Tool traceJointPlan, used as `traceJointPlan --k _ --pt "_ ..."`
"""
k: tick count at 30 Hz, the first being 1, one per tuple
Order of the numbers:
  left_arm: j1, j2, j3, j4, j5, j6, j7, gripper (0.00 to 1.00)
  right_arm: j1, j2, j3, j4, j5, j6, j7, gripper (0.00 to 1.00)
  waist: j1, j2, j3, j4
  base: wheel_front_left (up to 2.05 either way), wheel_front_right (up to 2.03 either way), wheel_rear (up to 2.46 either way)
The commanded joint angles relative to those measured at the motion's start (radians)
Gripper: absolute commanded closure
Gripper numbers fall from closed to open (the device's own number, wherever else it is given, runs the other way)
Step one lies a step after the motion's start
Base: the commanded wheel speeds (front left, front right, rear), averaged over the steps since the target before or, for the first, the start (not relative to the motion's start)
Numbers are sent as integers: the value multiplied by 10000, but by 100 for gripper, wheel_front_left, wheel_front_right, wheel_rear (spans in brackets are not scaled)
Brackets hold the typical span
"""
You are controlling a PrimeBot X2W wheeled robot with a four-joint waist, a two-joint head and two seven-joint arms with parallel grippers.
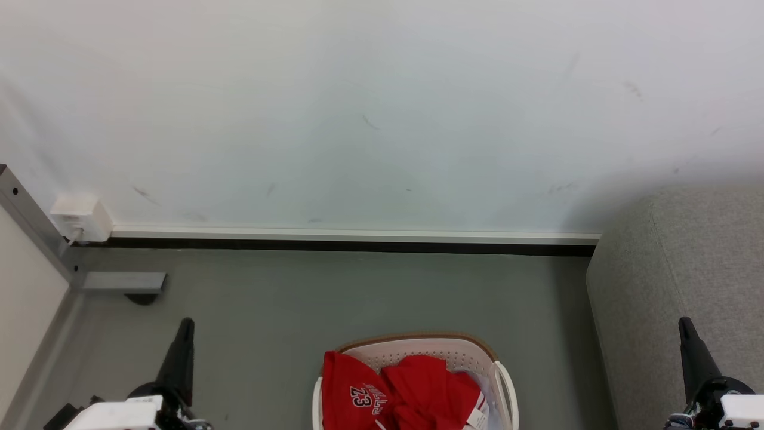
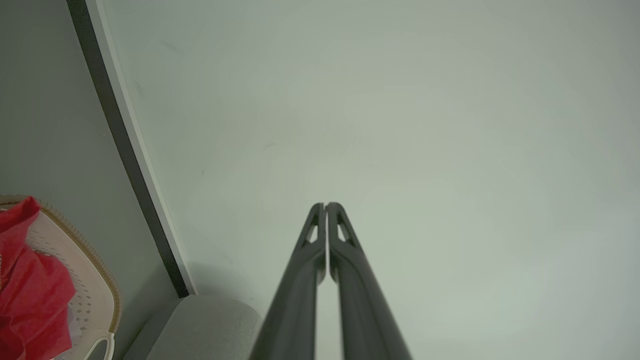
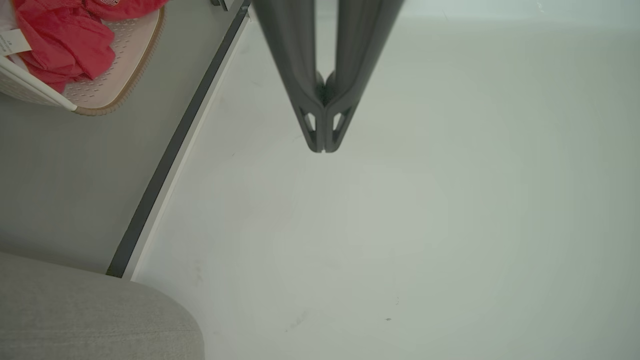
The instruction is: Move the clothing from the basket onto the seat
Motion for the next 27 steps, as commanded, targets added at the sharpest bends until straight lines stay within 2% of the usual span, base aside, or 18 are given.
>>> traceJointPlan --k 1,27 --pt "-70 67 19 -25 -144 -53 29 100 -129 -7 -26 28 -48 -26 14 100 0 0 0 0 0 0 0" --pt "-70 67 19 -25 -144 -53 29 100 -129 -7 -25 28 -48 -26 14 100 0 0 0 0 0 0 0"
